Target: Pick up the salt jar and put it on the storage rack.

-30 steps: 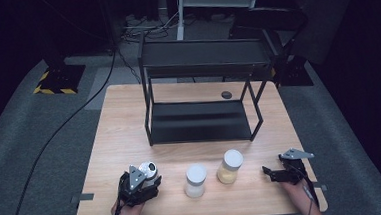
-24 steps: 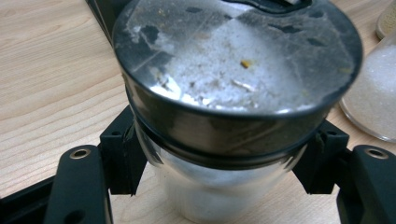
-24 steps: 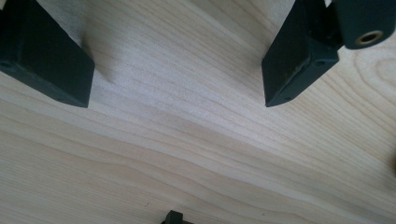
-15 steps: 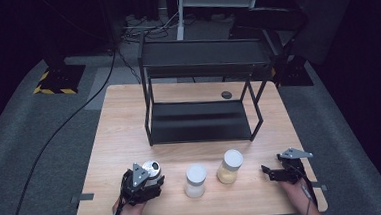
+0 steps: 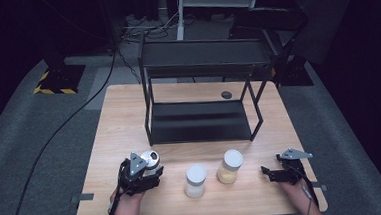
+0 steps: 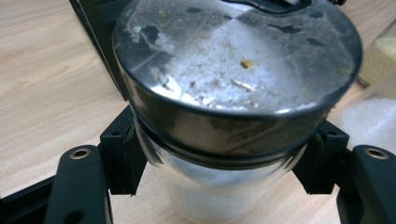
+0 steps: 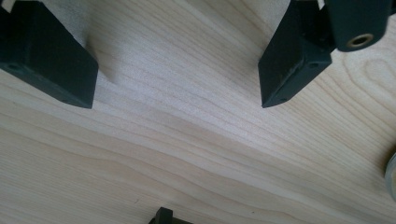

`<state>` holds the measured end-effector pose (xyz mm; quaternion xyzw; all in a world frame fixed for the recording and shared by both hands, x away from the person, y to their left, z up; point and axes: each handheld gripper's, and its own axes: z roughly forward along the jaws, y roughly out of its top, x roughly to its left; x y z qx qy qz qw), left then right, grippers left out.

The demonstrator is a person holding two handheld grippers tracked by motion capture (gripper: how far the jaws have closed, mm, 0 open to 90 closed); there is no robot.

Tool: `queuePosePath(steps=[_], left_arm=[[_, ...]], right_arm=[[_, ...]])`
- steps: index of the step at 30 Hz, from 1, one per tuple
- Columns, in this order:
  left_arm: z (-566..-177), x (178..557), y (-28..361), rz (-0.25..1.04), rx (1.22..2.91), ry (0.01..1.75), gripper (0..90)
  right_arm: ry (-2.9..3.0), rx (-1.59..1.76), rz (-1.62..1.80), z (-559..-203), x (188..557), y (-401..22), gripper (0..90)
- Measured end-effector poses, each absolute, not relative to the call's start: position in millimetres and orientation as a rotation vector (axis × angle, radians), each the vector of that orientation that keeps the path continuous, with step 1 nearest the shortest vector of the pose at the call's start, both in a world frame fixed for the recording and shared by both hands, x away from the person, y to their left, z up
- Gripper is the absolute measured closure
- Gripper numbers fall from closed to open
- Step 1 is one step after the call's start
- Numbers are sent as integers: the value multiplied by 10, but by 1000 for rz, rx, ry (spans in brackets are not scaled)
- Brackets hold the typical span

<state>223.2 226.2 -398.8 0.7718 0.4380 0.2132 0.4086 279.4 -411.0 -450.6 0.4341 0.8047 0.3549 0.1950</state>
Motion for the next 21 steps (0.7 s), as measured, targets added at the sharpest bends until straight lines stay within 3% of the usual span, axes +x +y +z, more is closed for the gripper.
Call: queuePosePath(steps=[21], left_arm=[[-3741, 2550, 2186, 517, 1935, 1067, 307]], right_arm=[[2254, 1213, 998, -4511, 2808, -4114, 123]])
